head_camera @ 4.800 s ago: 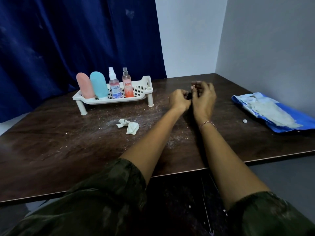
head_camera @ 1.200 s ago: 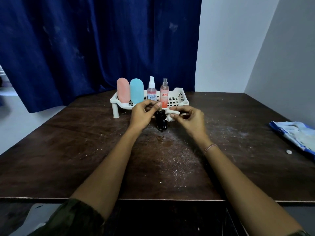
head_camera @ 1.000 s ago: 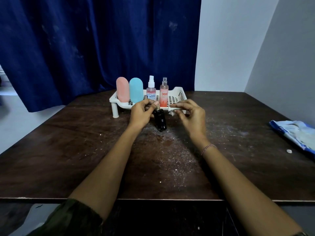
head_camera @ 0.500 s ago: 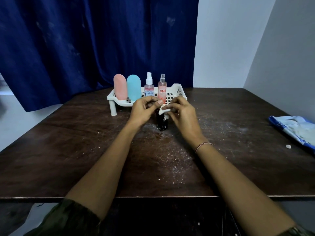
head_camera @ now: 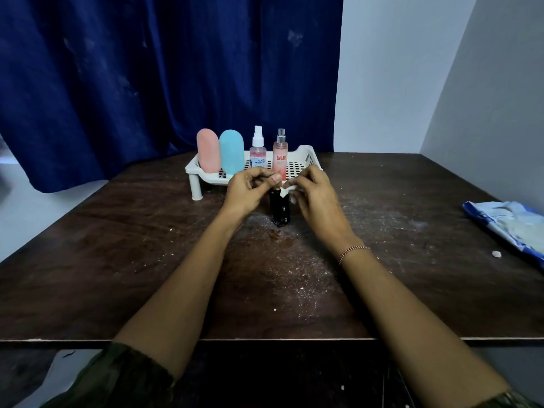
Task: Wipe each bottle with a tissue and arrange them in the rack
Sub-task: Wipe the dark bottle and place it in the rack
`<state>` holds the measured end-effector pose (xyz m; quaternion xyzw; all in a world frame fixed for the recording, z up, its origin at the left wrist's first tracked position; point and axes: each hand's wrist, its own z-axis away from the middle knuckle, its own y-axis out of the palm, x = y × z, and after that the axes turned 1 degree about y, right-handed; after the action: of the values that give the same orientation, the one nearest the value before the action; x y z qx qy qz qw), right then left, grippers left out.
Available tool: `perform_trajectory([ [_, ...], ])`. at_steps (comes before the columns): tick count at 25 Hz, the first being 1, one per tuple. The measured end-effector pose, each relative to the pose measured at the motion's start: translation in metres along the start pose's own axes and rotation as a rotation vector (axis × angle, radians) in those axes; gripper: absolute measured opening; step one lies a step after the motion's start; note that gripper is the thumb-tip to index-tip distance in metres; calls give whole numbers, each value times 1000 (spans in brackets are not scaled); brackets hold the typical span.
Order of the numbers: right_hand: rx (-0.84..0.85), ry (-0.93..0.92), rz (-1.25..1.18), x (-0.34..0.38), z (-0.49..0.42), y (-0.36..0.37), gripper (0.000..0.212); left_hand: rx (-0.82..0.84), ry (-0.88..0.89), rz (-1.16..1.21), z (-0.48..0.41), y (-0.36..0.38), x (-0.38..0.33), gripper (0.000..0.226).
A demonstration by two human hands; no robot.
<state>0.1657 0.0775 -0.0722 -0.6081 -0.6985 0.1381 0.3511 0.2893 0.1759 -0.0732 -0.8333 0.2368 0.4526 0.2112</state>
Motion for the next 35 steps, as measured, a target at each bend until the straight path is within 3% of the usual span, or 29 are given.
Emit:
perform_trajectory([
  [4, 27, -81, 37, 6, 2, -1, 18, 21, 9, 6, 0, 0, -1, 7],
  [15, -3, -34, -61, 3, 3, -1, 25, 25, -2, 10, 0, 1, 0, 6],
  [20, 69, 16, -50, -1, 4, 0, 17, 19, -17, 23, 2, 0, 0, 9],
  [24, 30, 0, -46, 1, 4, 2, 17, 37, -17, 23, 2, 3, -1, 14],
  [29, 188, 34, -36, 3, 3, 2, 12, 3, -38, 13, 2, 1, -1, 9],
  [35, 62, -9, -39, 6, 3, 4, 15, -6, -59, 42, 1, 0, 2, 8],
])
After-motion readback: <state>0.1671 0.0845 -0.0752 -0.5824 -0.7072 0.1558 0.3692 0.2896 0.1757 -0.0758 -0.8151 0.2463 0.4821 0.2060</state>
